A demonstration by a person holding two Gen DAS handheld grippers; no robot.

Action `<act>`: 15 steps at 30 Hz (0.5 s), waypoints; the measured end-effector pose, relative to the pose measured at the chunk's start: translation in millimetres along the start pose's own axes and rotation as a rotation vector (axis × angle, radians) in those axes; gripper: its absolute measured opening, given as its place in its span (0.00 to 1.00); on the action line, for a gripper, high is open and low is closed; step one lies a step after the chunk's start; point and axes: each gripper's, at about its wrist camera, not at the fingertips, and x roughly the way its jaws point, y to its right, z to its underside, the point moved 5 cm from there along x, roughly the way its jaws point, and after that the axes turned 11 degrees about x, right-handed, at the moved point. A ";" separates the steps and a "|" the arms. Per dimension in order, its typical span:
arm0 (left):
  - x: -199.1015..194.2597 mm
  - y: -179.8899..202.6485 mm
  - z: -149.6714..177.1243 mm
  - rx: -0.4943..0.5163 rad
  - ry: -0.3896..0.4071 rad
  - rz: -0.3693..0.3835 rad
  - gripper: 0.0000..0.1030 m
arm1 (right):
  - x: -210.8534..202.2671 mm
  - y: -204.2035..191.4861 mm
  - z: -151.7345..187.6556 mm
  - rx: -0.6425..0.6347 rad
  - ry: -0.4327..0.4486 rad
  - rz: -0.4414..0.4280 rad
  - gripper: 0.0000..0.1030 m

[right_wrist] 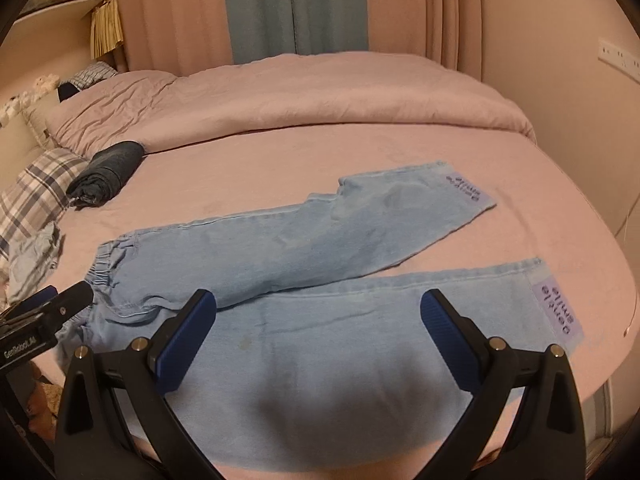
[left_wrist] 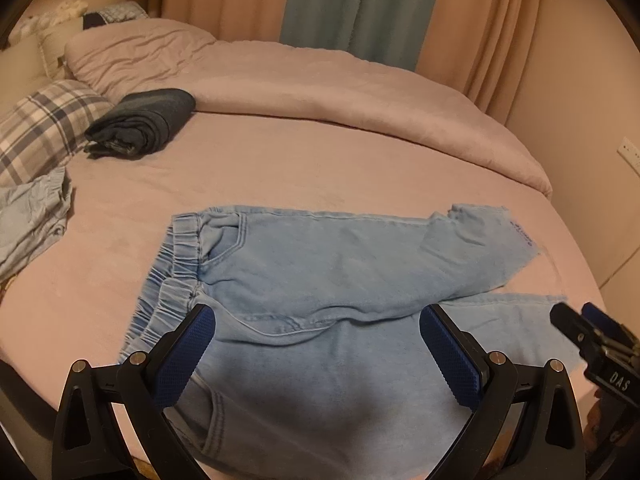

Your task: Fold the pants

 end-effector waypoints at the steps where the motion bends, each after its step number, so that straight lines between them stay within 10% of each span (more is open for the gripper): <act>1: 2.3 -1.7 0.4 -0.002 -0.015 0.005 0.99 | -0.5 -1.5 0.4 -0.003 -0.007 -0.009 1.00; 15: 26.9 -37.4 44.0 -0.053 -0.183 -0.034 0.80 | 10.3 -0.1 -3.2 0.010 -0.077 -0.011 1.00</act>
